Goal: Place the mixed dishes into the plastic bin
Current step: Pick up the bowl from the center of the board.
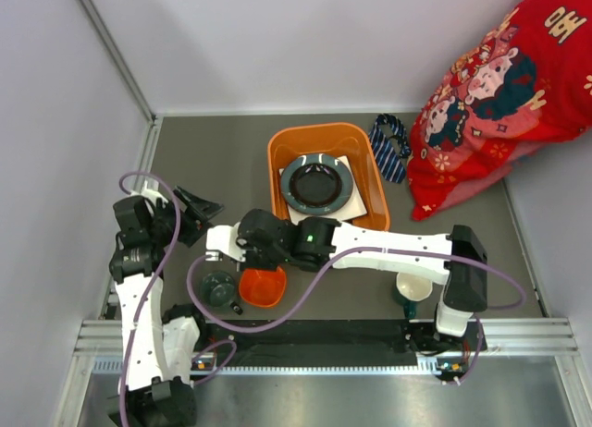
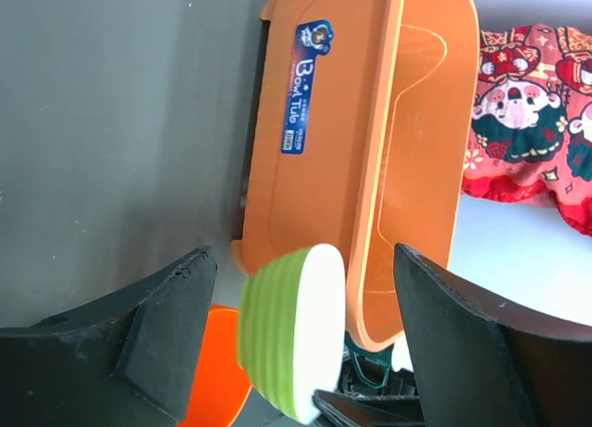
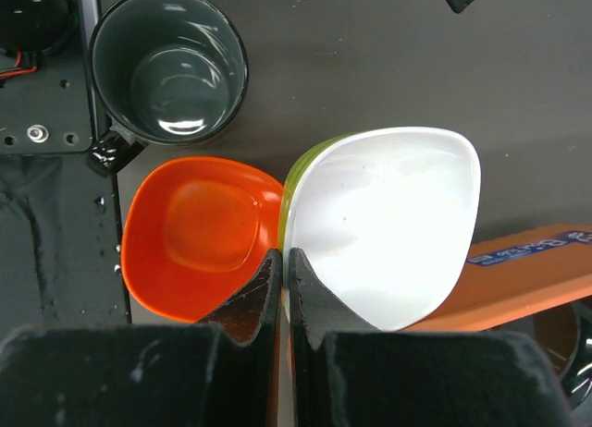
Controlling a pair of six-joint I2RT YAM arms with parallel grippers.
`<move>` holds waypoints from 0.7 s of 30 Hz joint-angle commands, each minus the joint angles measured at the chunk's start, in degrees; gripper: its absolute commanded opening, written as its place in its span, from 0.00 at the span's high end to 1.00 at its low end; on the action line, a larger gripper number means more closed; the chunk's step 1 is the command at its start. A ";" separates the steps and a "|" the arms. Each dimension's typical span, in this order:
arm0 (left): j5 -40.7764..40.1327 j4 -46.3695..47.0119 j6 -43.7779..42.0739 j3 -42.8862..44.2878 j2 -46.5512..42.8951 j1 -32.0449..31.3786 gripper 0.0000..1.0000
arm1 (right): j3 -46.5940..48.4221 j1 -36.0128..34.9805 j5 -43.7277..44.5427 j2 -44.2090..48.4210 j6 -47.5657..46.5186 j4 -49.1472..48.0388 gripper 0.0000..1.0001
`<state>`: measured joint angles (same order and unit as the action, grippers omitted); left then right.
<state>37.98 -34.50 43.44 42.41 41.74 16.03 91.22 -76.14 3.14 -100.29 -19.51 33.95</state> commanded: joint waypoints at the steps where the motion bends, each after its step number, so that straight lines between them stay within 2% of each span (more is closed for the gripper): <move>1: 1.31 0.93 -0.55 -0.66 -1.22 -0.39 0.22 | 4.58 -0.94 2.04 -1.22 -2.37 -3.63 1.00; 13: 2.45 0.49 -3.45 -1.46 -0.78 -0.74 0.27 | 9.85 -0.94 4.42 -6.23 -6.50 -4.86 1.00; 21: 1.22 -2.41 -7.14 -0.23 0.19 -1.00 0.34 | 11.70 -0.94 6.70 -8.25 -8.44 -4.60 1.00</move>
<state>39.31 -35.68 39.09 41.04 41.69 15.35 99.29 -76.14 7.62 -108.53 -25.87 32.14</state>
